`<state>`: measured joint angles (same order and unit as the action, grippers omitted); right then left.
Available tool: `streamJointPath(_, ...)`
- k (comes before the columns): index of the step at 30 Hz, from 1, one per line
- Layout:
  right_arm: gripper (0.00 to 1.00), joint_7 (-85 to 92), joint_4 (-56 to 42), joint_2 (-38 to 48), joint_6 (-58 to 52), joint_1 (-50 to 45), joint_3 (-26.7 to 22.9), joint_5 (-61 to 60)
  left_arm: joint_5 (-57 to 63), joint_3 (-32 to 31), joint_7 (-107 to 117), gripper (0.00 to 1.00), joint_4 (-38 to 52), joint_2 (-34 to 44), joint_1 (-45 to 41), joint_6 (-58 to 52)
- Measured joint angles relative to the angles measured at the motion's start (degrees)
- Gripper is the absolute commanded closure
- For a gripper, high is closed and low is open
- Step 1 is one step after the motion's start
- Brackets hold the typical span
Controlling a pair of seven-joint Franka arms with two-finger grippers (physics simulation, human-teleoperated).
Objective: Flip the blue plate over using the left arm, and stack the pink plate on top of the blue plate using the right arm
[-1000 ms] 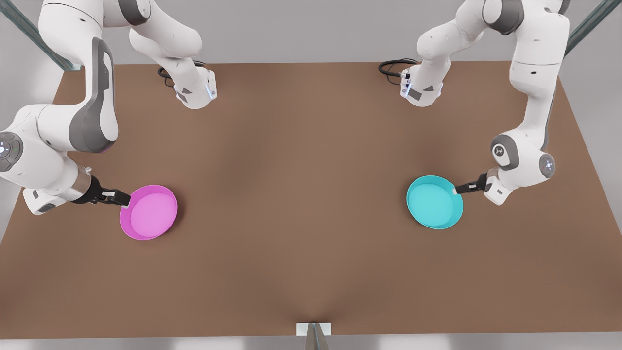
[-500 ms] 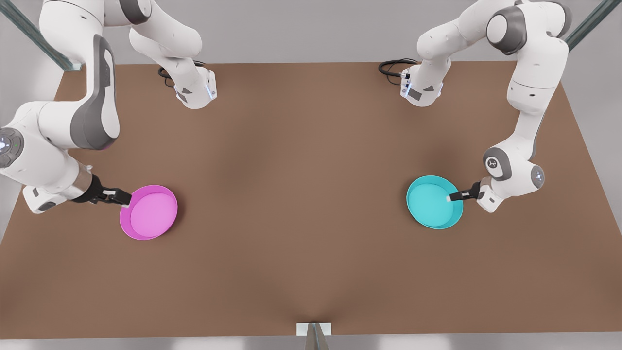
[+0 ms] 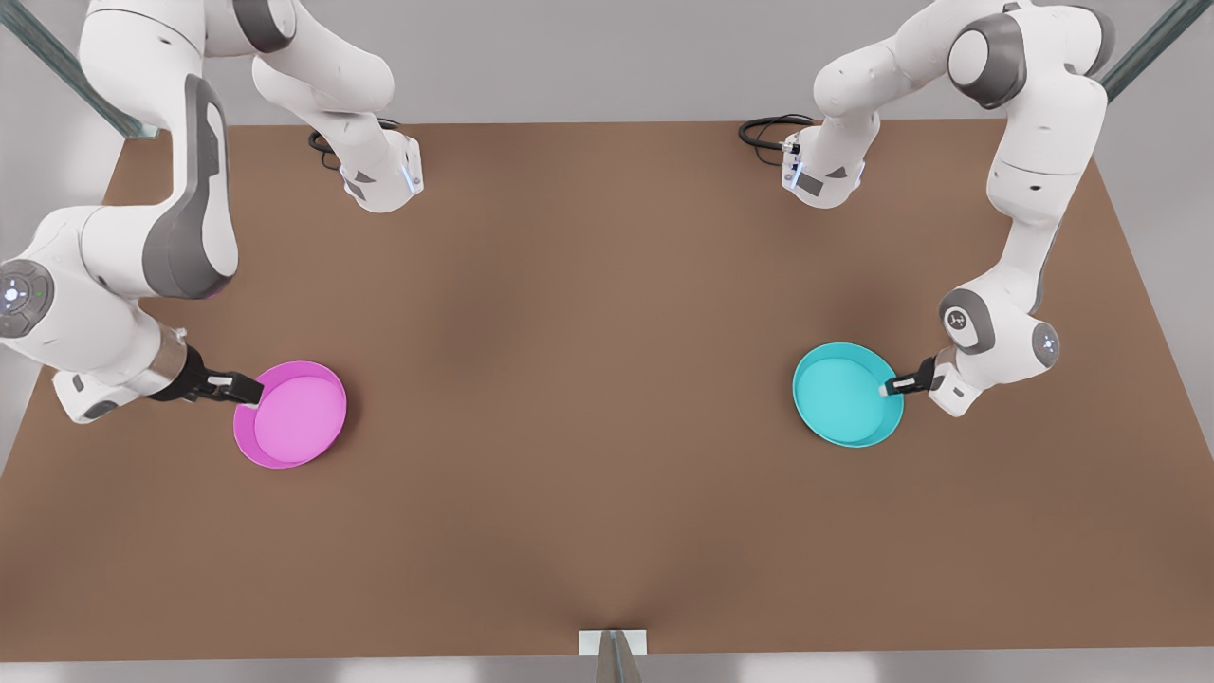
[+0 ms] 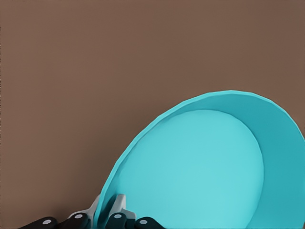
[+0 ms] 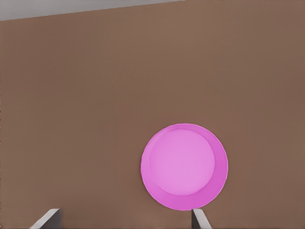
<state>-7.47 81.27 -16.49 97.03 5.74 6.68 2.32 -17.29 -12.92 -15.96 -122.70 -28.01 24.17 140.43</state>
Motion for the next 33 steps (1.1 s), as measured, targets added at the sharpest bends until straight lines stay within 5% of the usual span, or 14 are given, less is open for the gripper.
streamJointPath(18,0.00,0.09,-0.04,-1.00,0.09,0.23,0.00,-0.13,8.59,2.95,1.24,0.79,-0.39,12.92,-12.23,-7.65)
streamJointPath(33,0.00,0.09,0.03,-1.44,0.09,0.60,-0.01,-0.13,42.30,9.74,18.64,0.79,6.84,15.10,-33.61,-27.30)
